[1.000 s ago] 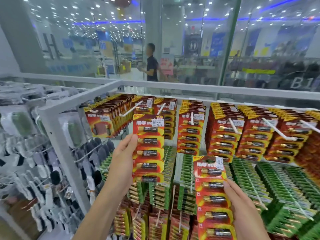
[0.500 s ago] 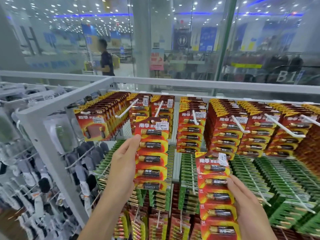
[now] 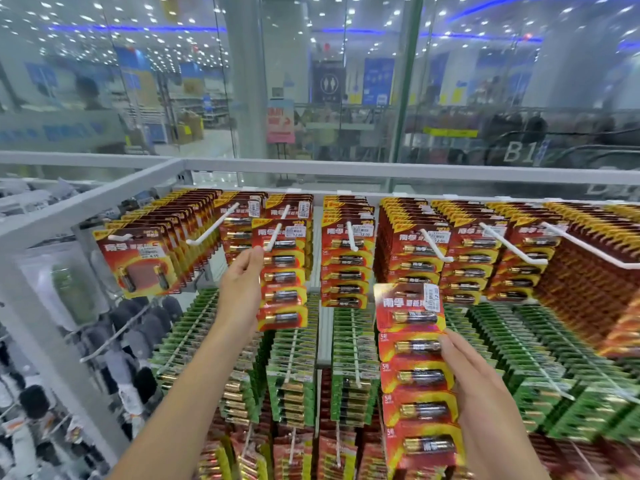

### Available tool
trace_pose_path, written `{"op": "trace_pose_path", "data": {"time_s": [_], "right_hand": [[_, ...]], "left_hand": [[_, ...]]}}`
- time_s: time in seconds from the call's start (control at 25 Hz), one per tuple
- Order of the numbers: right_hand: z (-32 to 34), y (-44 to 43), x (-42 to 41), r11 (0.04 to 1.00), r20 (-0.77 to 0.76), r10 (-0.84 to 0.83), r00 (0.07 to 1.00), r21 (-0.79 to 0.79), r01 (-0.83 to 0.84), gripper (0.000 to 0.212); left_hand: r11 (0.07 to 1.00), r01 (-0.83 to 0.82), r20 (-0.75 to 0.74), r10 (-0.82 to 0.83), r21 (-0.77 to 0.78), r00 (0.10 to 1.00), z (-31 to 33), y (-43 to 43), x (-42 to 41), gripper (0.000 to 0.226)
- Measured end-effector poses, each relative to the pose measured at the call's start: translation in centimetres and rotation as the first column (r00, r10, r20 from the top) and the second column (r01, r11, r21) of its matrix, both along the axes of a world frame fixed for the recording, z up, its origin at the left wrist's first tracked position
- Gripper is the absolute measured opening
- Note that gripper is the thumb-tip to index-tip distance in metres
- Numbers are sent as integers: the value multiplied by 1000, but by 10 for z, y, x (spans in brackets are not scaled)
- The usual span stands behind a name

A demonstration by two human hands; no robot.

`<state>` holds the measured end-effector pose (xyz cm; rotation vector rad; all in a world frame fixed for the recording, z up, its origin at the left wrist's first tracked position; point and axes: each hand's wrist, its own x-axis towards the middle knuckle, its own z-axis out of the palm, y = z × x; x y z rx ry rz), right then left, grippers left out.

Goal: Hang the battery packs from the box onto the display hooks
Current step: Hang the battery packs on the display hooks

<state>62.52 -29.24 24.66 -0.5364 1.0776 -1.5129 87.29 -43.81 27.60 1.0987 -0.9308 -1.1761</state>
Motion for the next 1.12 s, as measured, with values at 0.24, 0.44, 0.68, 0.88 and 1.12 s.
{"op": "trace_pose_path", "data": {"time_s": [0.24, 0.44, 0.68, 0.88, 1.12], "right_hand": [[22, 6, -16, 988, -110, -107, 988, -126, 93, 20], [21, -2, -26, 982, -143, -147, 979, -144, 126, 37], [24, -19, -25, 984, -192, -137, 972, -140, 111, 19], [28, -65, -23, 977, -378, -186, 907, -167, 131, 31], [13, -95, -28, 955, -494, -280, 823, -233, 185, 18]], "left_hand": [[1000, -21, 2, 21, -16, 1000, -14, -66, -5, 22], [997, 48, 27, -46, -54, 999, -29, -95, 1, 36], [996, -1, -2, 1, -90, 1000, -30, -94, -3, 30], [991, -98, 15, 100, -93, 995, -25, -87, -3, 17], [984, -123, 70, 133, -127, 989, -21, -82, -4, 12]]}}
